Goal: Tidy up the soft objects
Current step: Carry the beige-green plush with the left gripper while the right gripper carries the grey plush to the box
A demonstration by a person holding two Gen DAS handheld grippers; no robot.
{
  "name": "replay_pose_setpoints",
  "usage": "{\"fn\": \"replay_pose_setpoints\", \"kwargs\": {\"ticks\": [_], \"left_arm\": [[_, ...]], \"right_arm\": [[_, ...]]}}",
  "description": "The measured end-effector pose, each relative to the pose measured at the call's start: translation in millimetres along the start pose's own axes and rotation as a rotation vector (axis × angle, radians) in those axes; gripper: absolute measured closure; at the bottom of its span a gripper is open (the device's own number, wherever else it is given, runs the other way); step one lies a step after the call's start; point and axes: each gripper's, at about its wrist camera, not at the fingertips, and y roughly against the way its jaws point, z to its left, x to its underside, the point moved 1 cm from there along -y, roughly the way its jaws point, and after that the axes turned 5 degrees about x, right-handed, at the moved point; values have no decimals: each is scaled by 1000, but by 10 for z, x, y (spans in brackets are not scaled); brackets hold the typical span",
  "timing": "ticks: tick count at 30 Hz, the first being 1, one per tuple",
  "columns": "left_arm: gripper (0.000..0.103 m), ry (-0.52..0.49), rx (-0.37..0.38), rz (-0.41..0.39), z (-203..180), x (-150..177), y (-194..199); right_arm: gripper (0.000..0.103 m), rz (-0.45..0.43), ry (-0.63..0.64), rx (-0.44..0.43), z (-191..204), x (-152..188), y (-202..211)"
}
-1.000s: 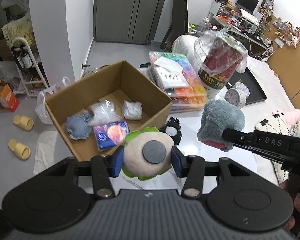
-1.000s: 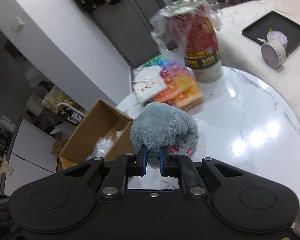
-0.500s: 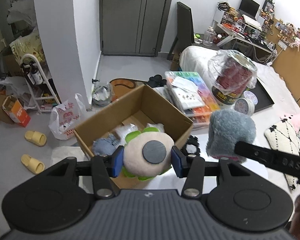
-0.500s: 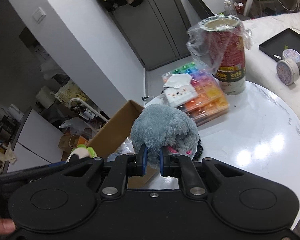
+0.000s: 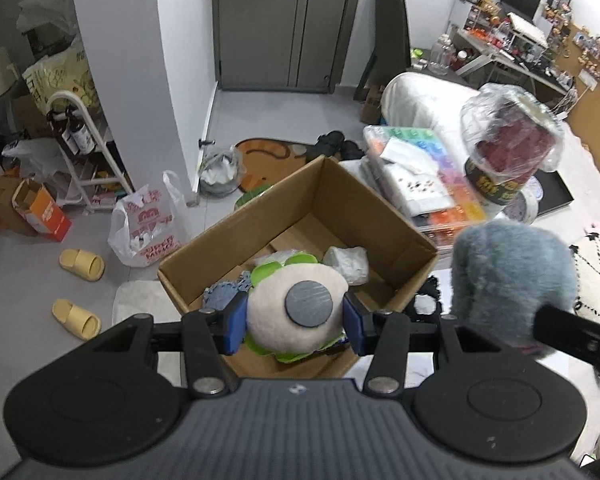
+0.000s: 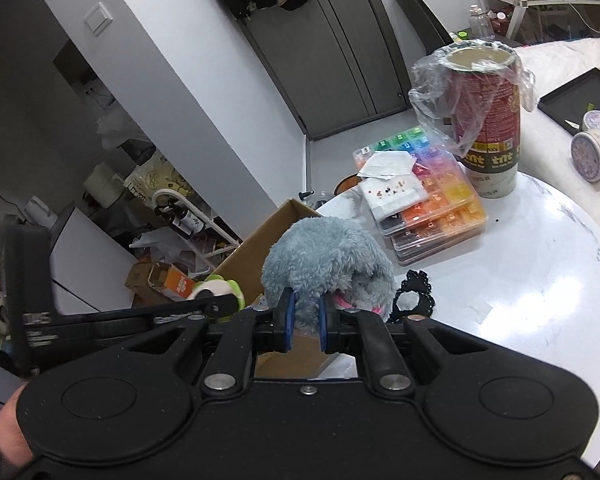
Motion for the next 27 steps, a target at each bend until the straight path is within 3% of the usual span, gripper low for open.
{"fn": "replay_pose_setpoints", "kwargs": {"ticks": [15,27], "left_arm": [[53,38,-16,81,176,66,-395],[37,93,-12,81,305,50,-433]], "right_arm": [[91,33,29,11,161,-5,-271],[91,48,50,-1,296,-58,-454]]}}
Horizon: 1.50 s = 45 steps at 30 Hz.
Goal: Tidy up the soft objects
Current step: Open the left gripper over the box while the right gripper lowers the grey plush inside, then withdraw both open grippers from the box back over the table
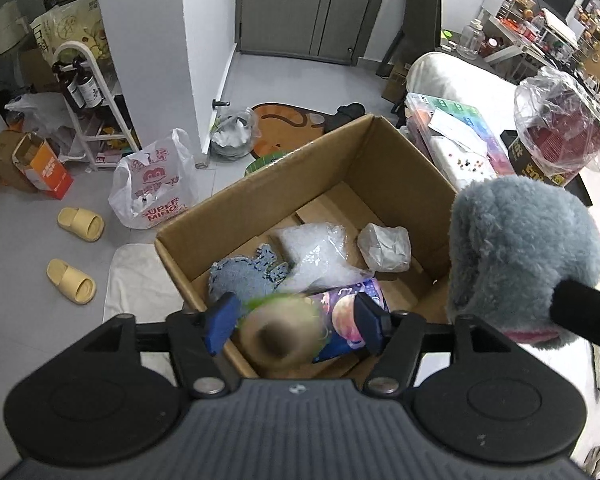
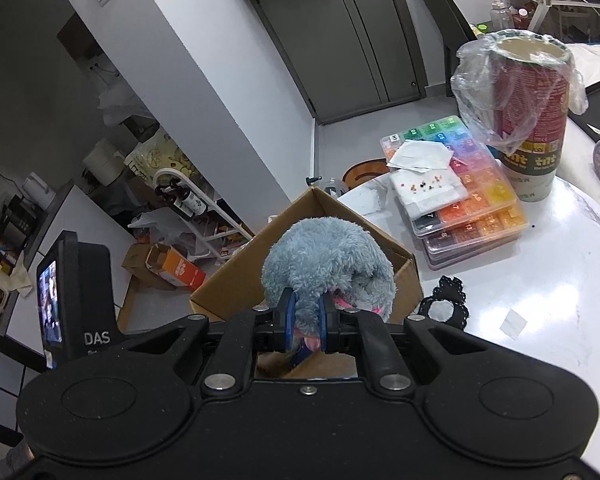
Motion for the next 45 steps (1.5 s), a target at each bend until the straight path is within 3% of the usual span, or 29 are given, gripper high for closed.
{"fn": "replay_pose_setpoints", "kwargs": {"ticks": [28,32,37,39,45], "left_arm": [[36,137,-12,-88,493,-28,618],[36,141,-12,-93,498,-20,663],[36,141,-14,-97,468,9,704],[36,140,-15,-97,441,19,705],[28,133,-20,-101,341,73,734]], "right_arm": [[91,27,55,-15,271,-256,-632],[78,21,56,-31,283,-281,-711],[72,24,30,-42,220,-238,-610],[59,27,34,-39,206,-205,-541],[42,36,66,-40,168,-127,-346]]}}
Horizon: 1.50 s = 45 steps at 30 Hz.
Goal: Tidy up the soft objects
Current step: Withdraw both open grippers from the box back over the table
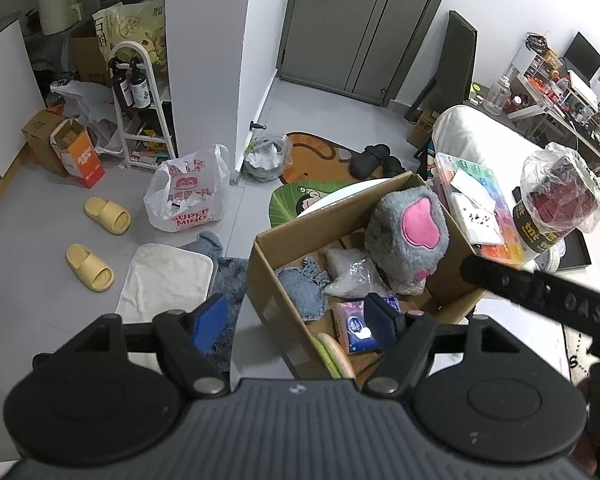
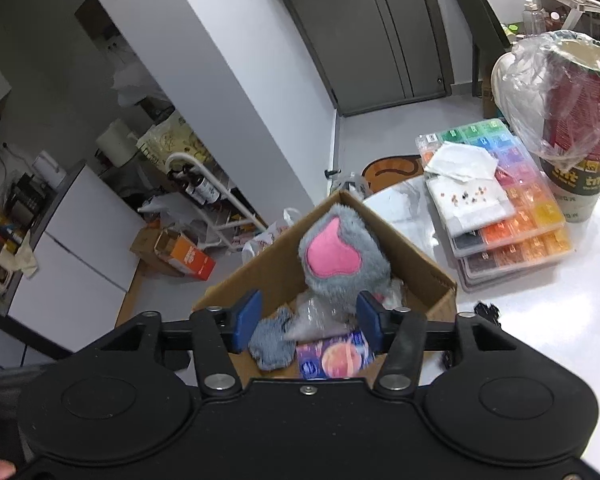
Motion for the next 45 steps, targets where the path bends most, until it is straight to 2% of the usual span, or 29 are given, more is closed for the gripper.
{"fn": "replay_pose_setpoints", "kwargs": {"ticks": [6,10,14,26,40,45], "left_arm": [[23,9,11,-15,-78,88,85],[15,9,35,-13,-135,129,153],[14,-5,37,-17,-197,180,234],[13,-50,56,-65,-376,348,588],[13,-129,91,-112,-572,555,1050],[10,-146,95,-131,-599,651,1206]], "right_arm": [[19,-5,24,23,-119,99,223],[8,-16,29,57,-222,150,391],[0,-30,34,77,-308,201,579],[0,-82,20,93,-532,347,1104],[0,-127,18,89,-583,545,1594],[0,-145,3,100,-631,637,1750]]}}
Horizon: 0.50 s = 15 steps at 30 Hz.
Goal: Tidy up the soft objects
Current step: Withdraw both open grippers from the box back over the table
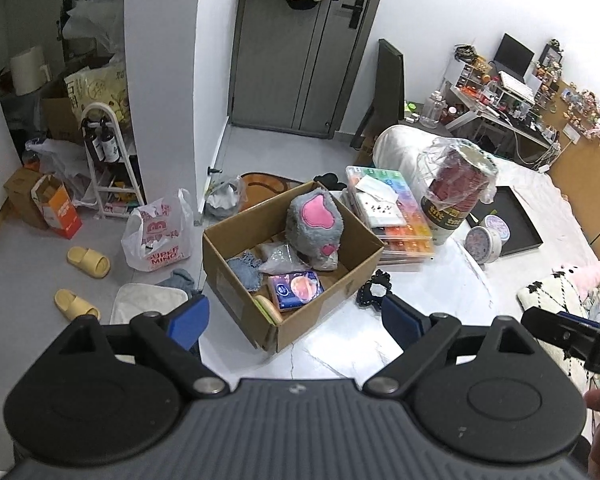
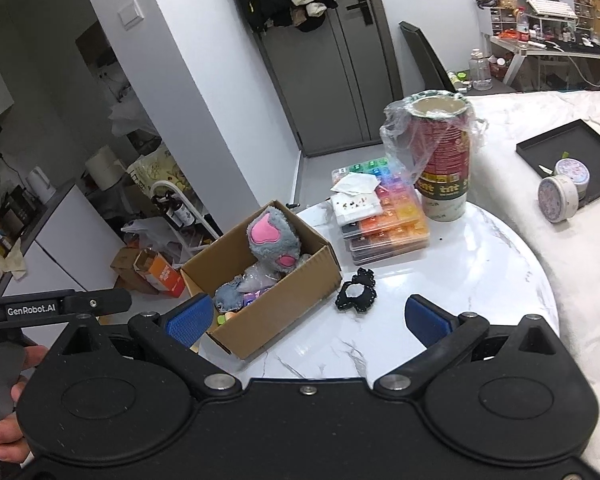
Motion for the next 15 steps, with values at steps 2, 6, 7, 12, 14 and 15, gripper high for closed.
{"fn": "replay_pose_setpoints", "kwargs": {"ticks": [2,6,7,12,14,15], "left_arm": [[10,-9,2,-2,-30,35,50],[10,-25,7,-4,-67,98,128],[10,-29,7,-7,-76,116,149],[10,-32,12,-8,-84,172,209],[9,-38,11,-7,-95,218,248],[9,-40,12,-7,-99,235,263]], "right_arm": [[0,-8,-14,1,-42,23,68],[0,-24,-18,12,-111,88,193],[0,-26,-16,15,-124,103,220],[0,-28,-33,23,-210,191,318],[0,-30,-40,25,-234,220,343],[0,-33,-42,26,-249,243,360]]}}
